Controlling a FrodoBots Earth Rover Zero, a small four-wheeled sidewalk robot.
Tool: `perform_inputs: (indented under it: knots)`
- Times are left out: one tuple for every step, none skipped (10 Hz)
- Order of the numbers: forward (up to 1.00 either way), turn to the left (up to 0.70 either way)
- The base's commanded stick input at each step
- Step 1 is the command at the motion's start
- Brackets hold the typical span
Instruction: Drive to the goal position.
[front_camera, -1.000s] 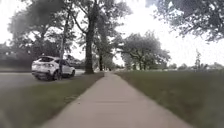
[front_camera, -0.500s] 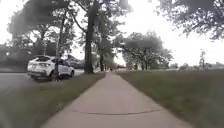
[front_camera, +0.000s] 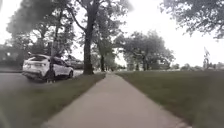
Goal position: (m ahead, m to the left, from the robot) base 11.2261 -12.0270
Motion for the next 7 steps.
perform_inputs:
  knots:
    - [1.0, 0.0]
    - [1.0, 0.0]
    - [1.0, 0.0]
    - [1.0, 0.0]
    - [1.0, 0.0]
    - [1.0, 0.0]
    - [1.0, 0.0]
